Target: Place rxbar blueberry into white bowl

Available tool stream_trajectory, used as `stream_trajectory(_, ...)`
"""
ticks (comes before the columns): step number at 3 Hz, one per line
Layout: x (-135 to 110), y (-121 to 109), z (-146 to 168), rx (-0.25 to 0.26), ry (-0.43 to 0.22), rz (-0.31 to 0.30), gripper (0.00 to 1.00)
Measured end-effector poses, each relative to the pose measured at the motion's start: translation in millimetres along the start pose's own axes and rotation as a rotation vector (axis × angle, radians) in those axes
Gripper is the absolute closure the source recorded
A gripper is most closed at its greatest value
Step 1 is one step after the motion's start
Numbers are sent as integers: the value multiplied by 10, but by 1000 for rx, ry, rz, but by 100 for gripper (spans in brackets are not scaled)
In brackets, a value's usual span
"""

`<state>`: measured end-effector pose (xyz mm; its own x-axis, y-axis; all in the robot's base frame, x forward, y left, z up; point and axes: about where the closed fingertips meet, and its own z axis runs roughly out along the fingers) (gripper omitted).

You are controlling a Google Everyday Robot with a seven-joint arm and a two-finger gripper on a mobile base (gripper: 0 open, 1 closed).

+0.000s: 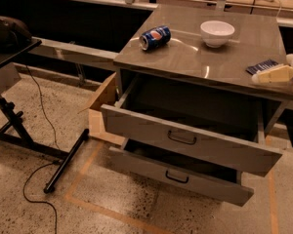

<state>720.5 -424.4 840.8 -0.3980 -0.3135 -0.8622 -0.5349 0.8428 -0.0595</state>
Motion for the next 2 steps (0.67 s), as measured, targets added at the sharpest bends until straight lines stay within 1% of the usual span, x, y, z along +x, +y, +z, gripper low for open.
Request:
stream_trajectory(1,8,13,37,-6,9,7,18)
stream_trajectory(2,19,20,51,-8,14,7,41)
